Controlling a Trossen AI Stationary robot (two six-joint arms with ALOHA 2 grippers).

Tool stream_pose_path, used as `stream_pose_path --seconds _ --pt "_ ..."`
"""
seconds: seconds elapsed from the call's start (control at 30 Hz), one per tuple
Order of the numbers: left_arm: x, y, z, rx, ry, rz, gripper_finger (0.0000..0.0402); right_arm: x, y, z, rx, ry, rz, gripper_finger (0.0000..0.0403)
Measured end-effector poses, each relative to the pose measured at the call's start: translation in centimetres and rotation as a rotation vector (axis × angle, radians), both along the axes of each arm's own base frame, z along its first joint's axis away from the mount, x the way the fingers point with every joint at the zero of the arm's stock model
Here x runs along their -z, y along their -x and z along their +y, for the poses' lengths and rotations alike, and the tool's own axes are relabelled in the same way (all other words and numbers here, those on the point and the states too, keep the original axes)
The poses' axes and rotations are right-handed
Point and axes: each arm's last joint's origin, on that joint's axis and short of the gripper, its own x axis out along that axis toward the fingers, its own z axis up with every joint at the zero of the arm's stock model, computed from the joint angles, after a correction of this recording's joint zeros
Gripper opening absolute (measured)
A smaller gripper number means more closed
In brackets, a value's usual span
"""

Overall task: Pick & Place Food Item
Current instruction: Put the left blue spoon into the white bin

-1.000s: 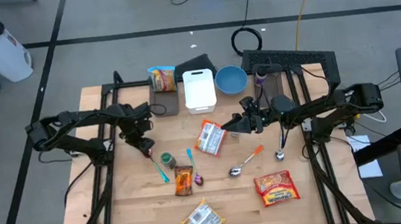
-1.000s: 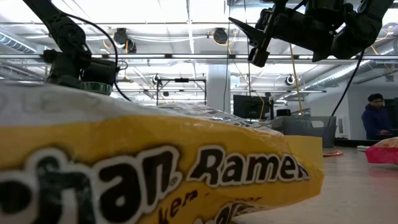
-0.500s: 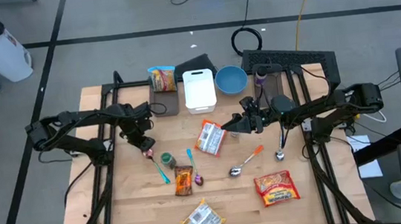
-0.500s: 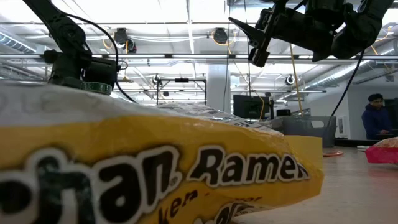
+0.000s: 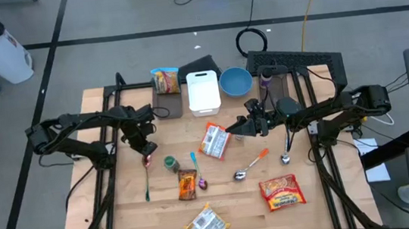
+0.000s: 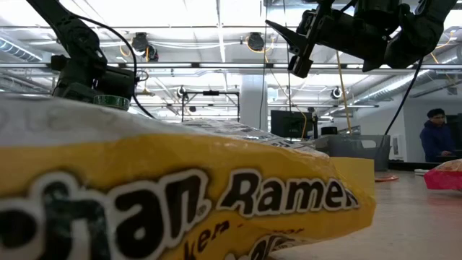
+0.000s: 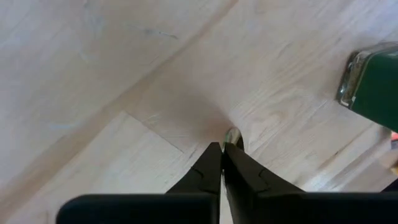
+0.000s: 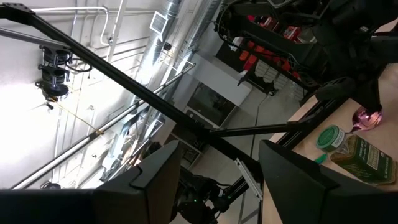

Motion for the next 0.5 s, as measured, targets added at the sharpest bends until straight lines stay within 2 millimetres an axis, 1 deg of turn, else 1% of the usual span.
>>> stream_pose_path --seconds 0.3,0.4,0.5 --pt "-0.3 0.2 -0.1 0.011 0.015 0.014 0.0006 0.0 0.0 0.0 0.000 0.000 0.000 0.0212" --pt "-0.9 0.1 0.0 0.021 0.007 0.042 0.0007 0.0 0.0 0.0 0.000 0.000 0.000 0.0212" --pt "-2.2 0.1 0.1 0.048 -0.029 0.056 0.0005 0.0 0.0 0.0 0.000 0.000 0.000 0.0212"
